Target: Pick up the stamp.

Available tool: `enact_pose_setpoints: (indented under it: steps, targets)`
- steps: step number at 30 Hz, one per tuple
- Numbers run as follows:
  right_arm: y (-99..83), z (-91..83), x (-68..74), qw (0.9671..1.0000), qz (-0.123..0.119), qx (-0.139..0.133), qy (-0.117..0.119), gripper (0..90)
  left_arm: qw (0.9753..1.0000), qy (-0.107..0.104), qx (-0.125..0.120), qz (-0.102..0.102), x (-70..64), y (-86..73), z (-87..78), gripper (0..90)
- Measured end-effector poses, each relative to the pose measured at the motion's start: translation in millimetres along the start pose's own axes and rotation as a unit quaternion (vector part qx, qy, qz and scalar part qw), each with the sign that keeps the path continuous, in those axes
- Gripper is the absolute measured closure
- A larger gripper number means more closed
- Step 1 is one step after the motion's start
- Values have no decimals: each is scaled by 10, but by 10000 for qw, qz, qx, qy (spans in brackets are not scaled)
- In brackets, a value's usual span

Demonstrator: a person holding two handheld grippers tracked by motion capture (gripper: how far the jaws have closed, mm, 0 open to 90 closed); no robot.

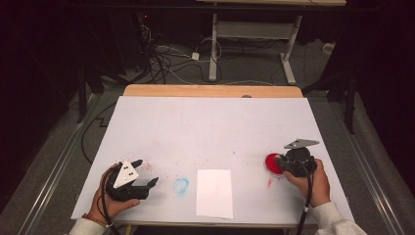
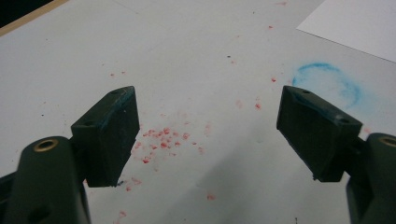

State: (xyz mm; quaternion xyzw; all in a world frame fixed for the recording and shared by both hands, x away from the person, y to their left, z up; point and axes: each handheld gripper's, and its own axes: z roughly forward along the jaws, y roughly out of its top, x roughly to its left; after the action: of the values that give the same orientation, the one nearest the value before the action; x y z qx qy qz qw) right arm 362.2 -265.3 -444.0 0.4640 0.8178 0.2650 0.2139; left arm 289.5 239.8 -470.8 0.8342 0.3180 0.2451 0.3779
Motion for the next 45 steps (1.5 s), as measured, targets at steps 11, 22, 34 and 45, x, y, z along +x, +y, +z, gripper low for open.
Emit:
enact_pose_setpoints:
  steps: [11,22,34,45]
  targets:
    - [-5,-85,-16,9998,-65,-198,53,765,10000,3,17,13,-2,2,5,208]
    - [92,-461,7,9968,-201,-772,30,765,10000,18,37,34,0,3,6,210]
    - [68,-368,49,9977,-321,-587,108,765,10000,34,30,35,3,4,3,210]
    - [5,-94,117,9988,-409,-188,210,765,10000,26,54,65,6,2,2,210]
